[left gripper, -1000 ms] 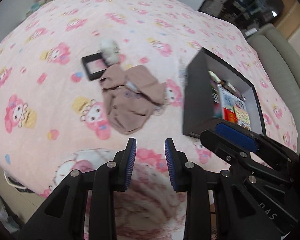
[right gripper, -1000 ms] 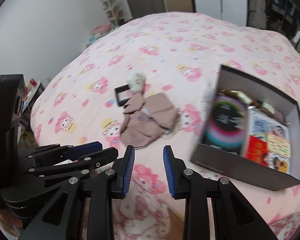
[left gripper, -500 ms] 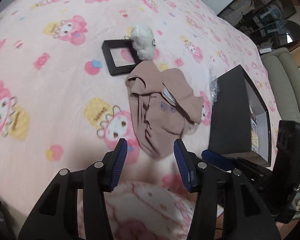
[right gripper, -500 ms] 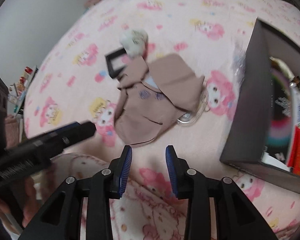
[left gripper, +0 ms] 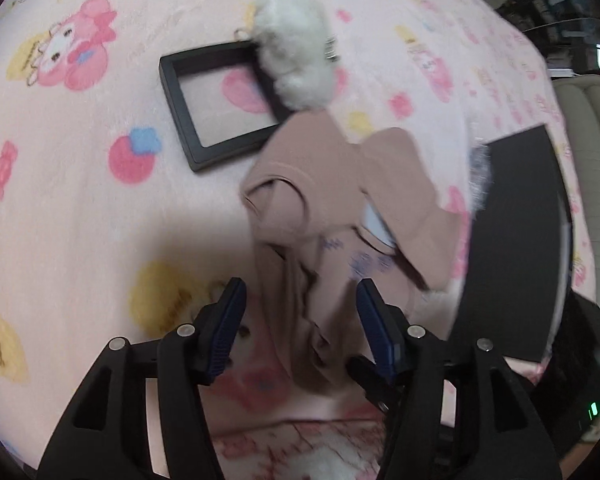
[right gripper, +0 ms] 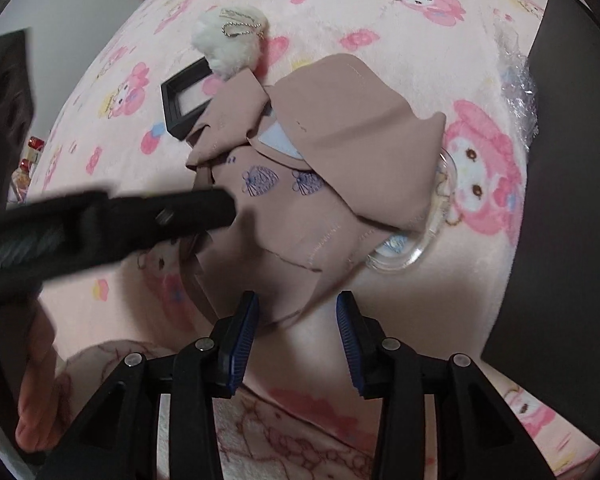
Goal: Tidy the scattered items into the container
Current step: 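Grasp the beige cloth bag with the left gripper and lift it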
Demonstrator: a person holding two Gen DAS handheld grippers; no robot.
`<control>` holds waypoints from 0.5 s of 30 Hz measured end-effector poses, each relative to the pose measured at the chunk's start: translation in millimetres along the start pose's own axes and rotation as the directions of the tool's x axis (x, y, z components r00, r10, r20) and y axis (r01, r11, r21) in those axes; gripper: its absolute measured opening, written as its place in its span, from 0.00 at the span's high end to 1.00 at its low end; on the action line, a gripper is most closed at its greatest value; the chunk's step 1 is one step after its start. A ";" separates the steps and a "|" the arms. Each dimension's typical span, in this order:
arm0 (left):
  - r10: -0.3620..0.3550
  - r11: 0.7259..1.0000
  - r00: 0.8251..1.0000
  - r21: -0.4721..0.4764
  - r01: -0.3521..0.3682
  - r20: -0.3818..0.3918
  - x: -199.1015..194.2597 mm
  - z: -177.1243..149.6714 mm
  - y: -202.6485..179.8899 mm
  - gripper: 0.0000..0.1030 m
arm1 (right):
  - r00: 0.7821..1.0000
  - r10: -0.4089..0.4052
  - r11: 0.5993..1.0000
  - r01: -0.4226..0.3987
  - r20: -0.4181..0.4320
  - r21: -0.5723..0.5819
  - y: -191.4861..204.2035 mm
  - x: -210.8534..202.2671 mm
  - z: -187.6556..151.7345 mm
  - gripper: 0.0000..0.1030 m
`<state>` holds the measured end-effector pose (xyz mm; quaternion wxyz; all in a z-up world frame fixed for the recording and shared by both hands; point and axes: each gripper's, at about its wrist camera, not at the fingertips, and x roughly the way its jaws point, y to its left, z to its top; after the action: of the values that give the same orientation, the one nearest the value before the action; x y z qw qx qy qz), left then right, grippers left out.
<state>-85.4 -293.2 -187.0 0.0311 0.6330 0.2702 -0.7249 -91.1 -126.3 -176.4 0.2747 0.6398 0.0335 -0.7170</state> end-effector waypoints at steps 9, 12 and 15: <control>-0.074 0.991 0.997 0.115 0.071 0.020 -15.1 -22.4 -24.3 0.96 | 0.985 0.153 0.988 -0.154 0.084 0.002 -8.7 -15.2 -9.6 0.65; -0.132 0.982 0.991 0.144 0.125 0.038 -26.7 -46.9 -38.3 0.96 | 0.983 0.154 0.988 -0.152 0.097 -0.024 -10.7 -27.7 -18.9 0.65; -0.179 0.969 0.983 0.180 0.171 0.028 -27.1 -78.4 -59.5 0.96 | 0.978 0.177 0.984 -0.174 0.110 -0.037 -17.7 -41.9 -35.8 0.64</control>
<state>-32.5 -216.7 -144.8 -0.0833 0.5908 0.2590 -0.7595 -65.3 -82.3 -149.0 0.3467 0.5949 -0.0290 -0.7246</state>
